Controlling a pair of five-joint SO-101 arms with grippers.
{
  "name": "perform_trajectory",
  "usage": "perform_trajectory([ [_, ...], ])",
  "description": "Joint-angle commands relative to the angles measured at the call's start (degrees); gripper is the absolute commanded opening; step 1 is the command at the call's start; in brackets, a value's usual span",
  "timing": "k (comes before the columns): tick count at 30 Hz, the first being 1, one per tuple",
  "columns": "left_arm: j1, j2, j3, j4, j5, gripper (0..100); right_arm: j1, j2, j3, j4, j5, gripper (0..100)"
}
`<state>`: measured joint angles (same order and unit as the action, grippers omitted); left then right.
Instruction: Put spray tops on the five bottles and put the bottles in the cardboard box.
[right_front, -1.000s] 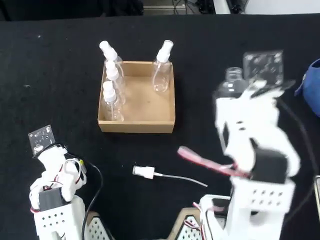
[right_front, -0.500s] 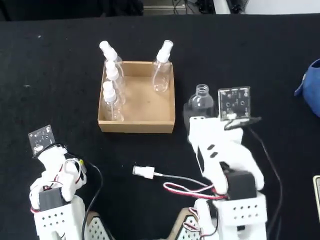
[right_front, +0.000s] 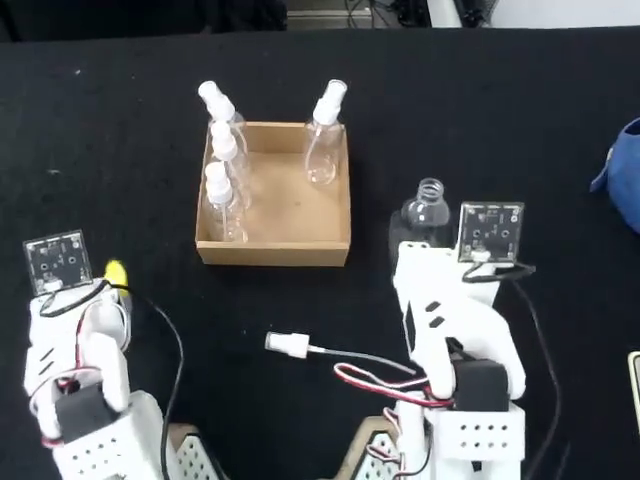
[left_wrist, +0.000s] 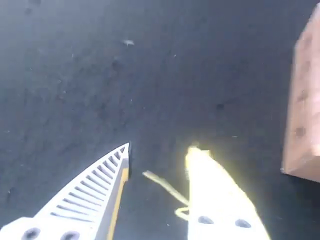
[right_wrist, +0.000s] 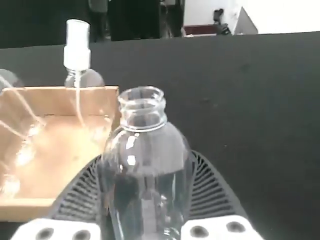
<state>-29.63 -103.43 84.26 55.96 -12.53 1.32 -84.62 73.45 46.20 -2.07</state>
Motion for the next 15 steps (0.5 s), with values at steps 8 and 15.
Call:
perform_trajectory([
  [8, 14.29, 13.89, -25.54, 18.55, 0.88, 20, 1.41, -1.45, 0.31, -3.16, -0.09, 1.1],
  [15, 29.85, 32.88, -32.13, 24.70, 4.92, 27, 1.76, -1.45, 0.31, -3.16, 0.00, 1.1],
])
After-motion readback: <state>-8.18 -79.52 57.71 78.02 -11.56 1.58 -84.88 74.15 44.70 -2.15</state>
